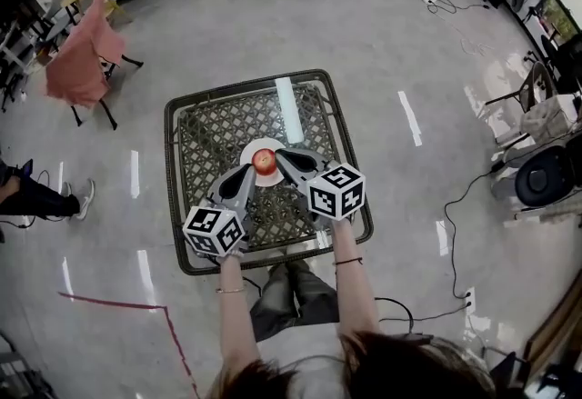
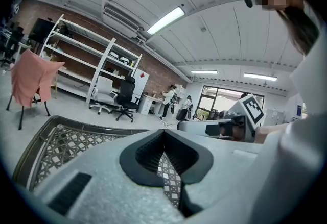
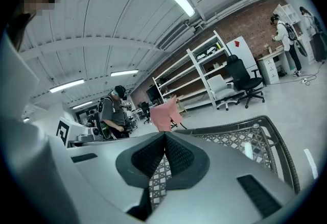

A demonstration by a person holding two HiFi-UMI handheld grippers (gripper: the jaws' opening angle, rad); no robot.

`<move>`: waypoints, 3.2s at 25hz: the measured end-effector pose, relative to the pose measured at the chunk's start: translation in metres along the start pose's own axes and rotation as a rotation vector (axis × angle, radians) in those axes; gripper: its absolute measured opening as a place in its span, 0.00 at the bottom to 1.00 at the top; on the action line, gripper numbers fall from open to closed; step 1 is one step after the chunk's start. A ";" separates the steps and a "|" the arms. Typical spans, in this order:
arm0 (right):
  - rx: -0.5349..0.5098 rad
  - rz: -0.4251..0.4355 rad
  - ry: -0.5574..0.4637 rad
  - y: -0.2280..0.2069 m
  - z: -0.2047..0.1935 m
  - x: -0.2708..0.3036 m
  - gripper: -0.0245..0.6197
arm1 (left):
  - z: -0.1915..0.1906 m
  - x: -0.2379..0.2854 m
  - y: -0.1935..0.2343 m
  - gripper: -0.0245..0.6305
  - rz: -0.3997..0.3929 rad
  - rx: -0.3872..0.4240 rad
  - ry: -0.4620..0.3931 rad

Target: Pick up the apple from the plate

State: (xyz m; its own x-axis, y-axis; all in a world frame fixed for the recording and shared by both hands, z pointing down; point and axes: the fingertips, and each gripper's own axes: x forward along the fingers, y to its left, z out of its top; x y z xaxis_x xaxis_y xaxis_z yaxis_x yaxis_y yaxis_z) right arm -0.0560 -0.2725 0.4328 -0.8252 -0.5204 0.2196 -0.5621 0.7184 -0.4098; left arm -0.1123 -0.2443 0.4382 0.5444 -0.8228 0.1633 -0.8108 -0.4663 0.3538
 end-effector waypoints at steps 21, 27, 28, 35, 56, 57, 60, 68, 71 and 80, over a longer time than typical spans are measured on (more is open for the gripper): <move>0.077 -0.049 0.045 -0.066 -0.052 0.044 0.05 | -0.068 0.045 0.067 0.07 0.046 0.001 0.146; 0.105 -0.051 0.035 -0.079 -0.066 0.043 0.05 | -0.085 0.048 0.076 0.33 0.064 -0.030 0.136; 0.105 -0.054 0.036 -0.081 -0.068 0.044 0.05 | -0.089 0.049 0.077 0.33 0.063 -0.019 0.145; 0.111 -0.052 0.035 -0.088 -0.080 0.045 0.05 | -0.106 0.054 0.081 0.41 0.054 -0.009 0.182; 0.097 -0.043 0.069 -0.116 -0.106 0.060 0.05 | -0.135 0.093 0.085 0.67 -0.018 0.154 0.252; 0.096 -0.043 0.068 -0.117 -0.106 0.061 0.05 | -0.135 0.095 0.085 0.67 -0.021 0.167 0.254; 0.093 -0.046 0.070 -0.120 -0.108 0.062 0.05 | -0.137 0.098 0.084 0.67 -0.032 0.189 0.260; 0.100 -0.051 0.069 -0.125 -0.113 0.063 0.05 | -0.143 0.104 0.080 0.67 -0.062 0.299 0.298; 0.100 -0.052 0.067 -0.126 -0.114 0.063 0.05 | -0.144 0.106 0.081 0.67 -0.061 0.307 0.305; 0.103 -0.050 0.060 -0.127 -0.114 0.064 0.05 | -0.144 0.108 0.083 0.66 -0.049 0.322 0.305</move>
State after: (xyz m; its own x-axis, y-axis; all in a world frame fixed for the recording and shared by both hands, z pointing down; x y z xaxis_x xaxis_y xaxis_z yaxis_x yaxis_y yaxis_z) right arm -0.0435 -0.3448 0.5997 -0.8000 -0.5234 0.2933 -0.5963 0.6393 -0.4855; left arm -0.0897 -0.3251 0.6174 0.5835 -0.6860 0.4348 -0.7817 -0.6196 0.0714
